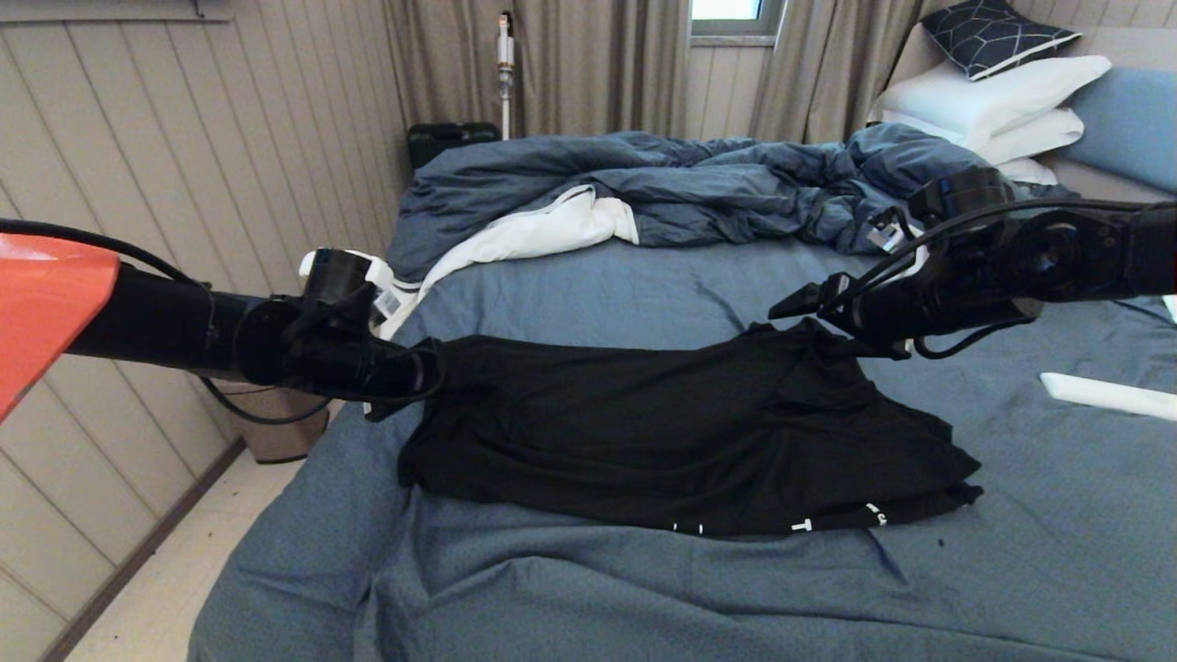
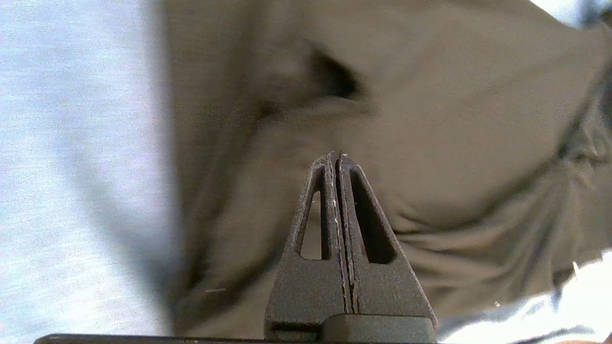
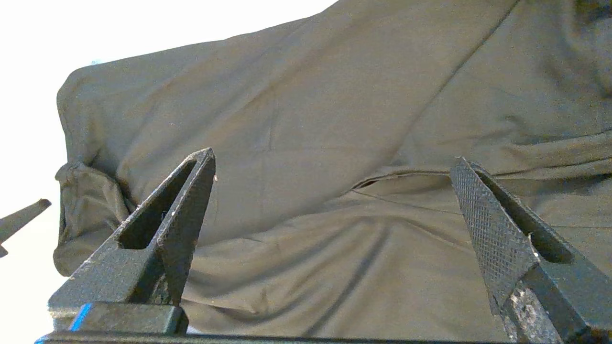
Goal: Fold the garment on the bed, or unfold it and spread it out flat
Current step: Fold the black T-shirt
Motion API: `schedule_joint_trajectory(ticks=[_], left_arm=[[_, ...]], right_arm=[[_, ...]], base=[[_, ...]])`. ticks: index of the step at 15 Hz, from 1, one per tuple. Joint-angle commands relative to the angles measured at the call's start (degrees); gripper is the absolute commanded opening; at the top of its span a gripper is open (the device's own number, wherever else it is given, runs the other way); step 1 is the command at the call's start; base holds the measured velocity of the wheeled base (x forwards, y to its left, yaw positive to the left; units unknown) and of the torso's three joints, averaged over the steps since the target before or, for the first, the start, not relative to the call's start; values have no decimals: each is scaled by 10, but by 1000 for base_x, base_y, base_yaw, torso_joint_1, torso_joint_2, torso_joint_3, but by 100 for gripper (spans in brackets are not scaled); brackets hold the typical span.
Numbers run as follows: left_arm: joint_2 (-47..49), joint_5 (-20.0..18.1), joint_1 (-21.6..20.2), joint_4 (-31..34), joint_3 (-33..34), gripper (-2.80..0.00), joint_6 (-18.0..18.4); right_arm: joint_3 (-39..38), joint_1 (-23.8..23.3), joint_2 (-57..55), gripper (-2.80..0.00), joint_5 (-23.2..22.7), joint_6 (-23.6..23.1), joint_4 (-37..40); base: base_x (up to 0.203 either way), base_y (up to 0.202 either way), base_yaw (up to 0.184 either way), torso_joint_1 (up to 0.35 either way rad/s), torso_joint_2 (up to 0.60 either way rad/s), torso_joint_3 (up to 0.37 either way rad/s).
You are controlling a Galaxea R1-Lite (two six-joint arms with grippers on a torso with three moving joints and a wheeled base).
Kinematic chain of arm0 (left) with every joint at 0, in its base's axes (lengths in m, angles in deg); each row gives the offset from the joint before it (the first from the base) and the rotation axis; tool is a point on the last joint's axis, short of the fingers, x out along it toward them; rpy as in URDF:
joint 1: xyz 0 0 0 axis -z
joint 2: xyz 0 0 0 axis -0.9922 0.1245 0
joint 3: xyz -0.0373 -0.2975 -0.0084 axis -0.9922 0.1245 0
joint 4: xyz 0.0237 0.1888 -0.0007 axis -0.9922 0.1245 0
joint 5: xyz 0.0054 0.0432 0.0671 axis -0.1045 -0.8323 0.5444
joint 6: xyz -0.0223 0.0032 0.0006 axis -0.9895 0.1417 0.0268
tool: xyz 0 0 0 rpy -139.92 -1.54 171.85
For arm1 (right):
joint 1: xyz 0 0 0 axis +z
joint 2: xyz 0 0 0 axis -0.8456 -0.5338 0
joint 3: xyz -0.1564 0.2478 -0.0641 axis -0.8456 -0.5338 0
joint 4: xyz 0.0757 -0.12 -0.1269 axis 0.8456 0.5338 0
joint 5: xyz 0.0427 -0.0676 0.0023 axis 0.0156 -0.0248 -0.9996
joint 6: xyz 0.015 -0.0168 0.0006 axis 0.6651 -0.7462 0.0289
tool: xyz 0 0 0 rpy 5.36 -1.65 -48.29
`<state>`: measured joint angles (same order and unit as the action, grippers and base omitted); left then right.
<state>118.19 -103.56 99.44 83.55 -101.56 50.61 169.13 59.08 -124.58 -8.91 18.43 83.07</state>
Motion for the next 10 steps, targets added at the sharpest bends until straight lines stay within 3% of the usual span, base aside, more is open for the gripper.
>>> schedule_joint_trajectory(ticks=[1,4,5,8,10], left_arm=[[-2,2,5,-11,6,-280,-2],[-10,6,5,-21,17,-280,12],[-15,6,5,-22,24,0,18],[-23,2,5,-97,59,0,31],[-14,3,5,-150,87,0,71]], right_arm=[[0,0,2,0,-1,1,1],[1,0,1,0,-1,2,1],[0,0,1,0,-1,2,0],[0,0,1,0,-1,1,0],[0,0,1,0,-1,1,0]], base=[[0,0,0,0,0,0],[0,0,0,0,0,0],[0,0,0,0,0,0],[0,0,0,0,0,0],[0,0,0,0,0,0]])
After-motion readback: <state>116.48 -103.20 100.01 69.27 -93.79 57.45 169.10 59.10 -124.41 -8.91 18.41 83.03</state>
